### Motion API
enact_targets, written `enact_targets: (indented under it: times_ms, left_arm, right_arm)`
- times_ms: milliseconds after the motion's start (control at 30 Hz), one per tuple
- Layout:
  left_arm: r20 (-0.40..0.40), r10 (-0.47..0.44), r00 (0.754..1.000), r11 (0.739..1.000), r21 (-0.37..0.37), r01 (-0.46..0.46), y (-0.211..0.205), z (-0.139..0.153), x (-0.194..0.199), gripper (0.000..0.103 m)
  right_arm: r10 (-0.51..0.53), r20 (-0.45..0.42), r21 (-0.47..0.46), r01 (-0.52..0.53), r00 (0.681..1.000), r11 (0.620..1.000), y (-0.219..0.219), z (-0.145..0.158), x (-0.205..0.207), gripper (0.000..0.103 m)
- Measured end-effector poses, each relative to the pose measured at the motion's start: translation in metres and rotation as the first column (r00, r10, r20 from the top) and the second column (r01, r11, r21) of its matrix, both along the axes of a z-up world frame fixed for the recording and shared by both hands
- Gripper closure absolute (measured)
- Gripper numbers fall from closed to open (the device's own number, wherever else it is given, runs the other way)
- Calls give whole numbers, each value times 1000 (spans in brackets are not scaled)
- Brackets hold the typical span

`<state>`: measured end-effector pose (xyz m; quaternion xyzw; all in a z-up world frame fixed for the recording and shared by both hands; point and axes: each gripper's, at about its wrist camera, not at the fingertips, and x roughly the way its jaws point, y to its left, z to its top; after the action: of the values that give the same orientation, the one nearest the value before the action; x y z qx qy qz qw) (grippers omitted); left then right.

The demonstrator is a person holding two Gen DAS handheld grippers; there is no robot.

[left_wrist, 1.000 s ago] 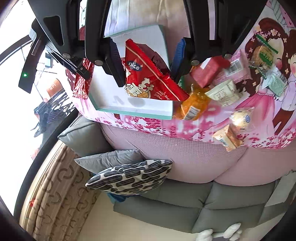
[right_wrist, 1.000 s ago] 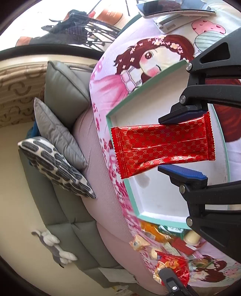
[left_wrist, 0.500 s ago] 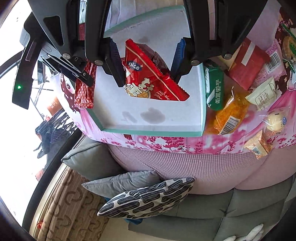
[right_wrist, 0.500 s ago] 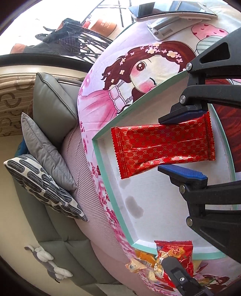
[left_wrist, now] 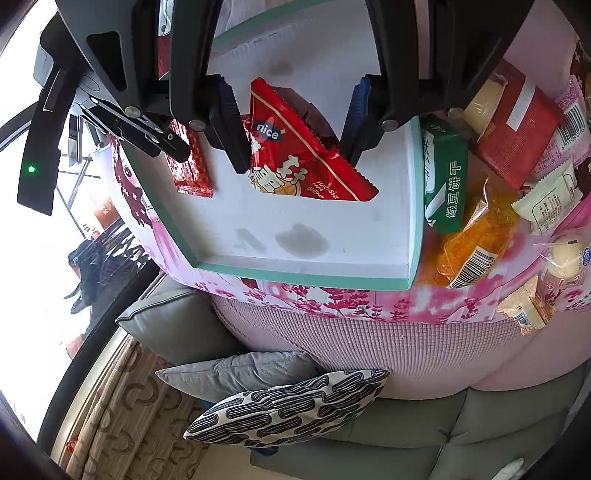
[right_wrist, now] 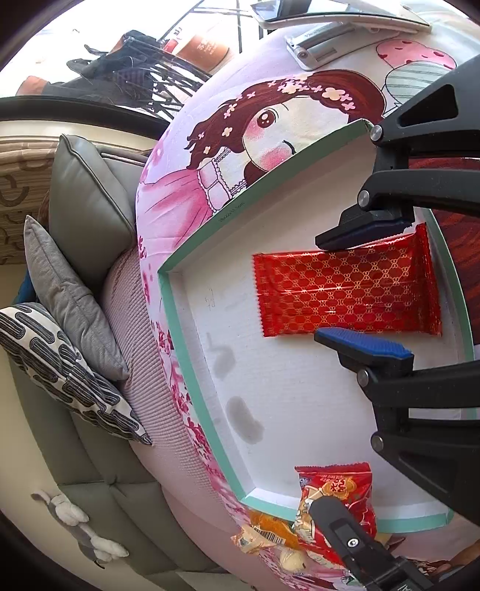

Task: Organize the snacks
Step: 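Carry the red bag with the left tool into the tray while the right tool releases the bar there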

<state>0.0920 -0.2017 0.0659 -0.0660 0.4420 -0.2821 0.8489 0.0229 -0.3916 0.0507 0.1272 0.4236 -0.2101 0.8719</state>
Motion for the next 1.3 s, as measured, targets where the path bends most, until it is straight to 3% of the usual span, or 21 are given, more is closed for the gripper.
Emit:
enact_targets:
  times_ms: [367, 500, 733, 1167, 1233, 1300]
  left_arm:
    - [-40, 13, 999, 1000, 29, -11, -9, -17, 8, 51]
    - [-64, 8, 998, 999, 42, -5, -8, -16, 6, 40]
    - [-101, 12, 995, 996, 93, -2, -3, -11, 0, 39]
    - [-58, 40, 997, 984, 173, -29, 19, 8, -22, 38]
    - [-41, 48, 998, 980, 194, -39, 20, 11, -23, 37]
    - [-27, 53, 998, 978, 202, -47, 23, 13, -24, 29]
  right_arm:
    - [-10, -8, 13, 10, 1000, 1000, -2, -1, 0, 56]
    - [-12, -5, 19, 12, 1000, 1000, -2, 0, -1, 56]
    - [-5, -2, 16, 5, 1000, 1000, 0, 3, -2, 56]
    - [11, 10, 27, -11, 1000, 1000, 9, 11, -4, 56]
    - [16, 4, 17, -16, 1000, 1000, 12, 11, -3, 55]
    - [14, -4, 2, -14, 1000, 1000, 15, 11, -2, 42]
